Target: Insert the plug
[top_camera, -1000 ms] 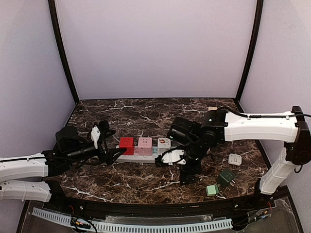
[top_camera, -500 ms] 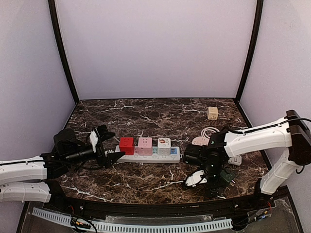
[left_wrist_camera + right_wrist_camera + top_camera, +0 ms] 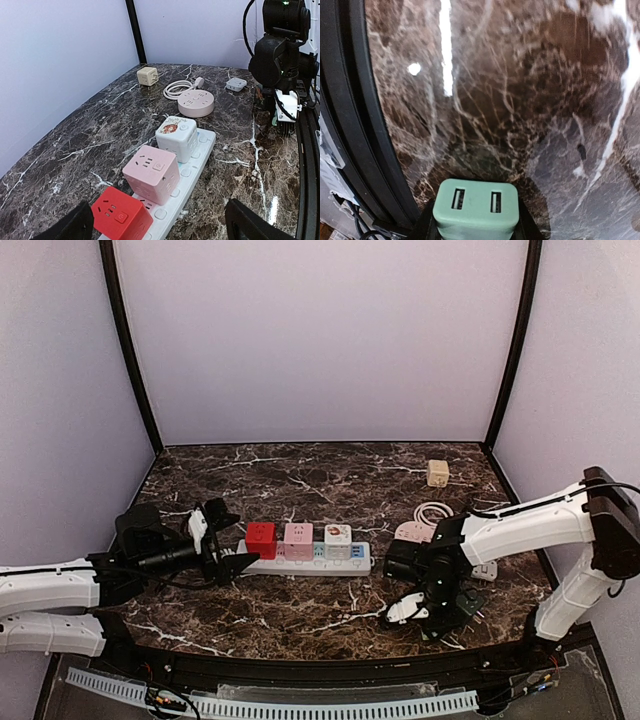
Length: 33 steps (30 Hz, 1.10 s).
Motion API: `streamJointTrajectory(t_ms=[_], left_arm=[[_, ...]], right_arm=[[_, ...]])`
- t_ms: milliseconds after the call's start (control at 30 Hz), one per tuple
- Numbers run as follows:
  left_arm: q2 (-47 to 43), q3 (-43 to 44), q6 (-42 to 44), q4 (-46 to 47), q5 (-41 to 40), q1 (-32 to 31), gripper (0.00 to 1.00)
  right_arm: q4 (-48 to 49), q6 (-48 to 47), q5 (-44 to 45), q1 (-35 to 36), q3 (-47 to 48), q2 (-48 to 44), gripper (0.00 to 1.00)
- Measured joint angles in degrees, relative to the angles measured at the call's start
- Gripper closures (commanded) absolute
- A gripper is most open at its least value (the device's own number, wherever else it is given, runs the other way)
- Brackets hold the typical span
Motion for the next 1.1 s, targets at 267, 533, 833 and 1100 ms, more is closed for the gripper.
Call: streamJointTrajectory(t_ms=[267, 533, 833, 1100], left_arm=[[-0.66, 5.31, 12.39, -3.3, 6.64, 0.0, 0.2], [-0.61, 23.19, 45.9, -25.14, 19.67, -4.68, 0.25], [6.43, 30.34, 67.52, -37.57, 17.11, -12.04, 0.34], [10.51, 32.65, 69.46, -40.85, 11.65, -12.96, 0.35]], right_arm=[[2.49, -2.86, -13.75, -4.96, 12.17, -3.72, 0.96], [9.64, -15.45, -33.88, -7.74, 36.35, 2.36, 0.99], [5.38, -25.42, -42.12, -6.95, 53.18, 16.48, 1.0], [1.95, -27.21, -41.48, -2.47, 53.72, 17.05, 1.0]])
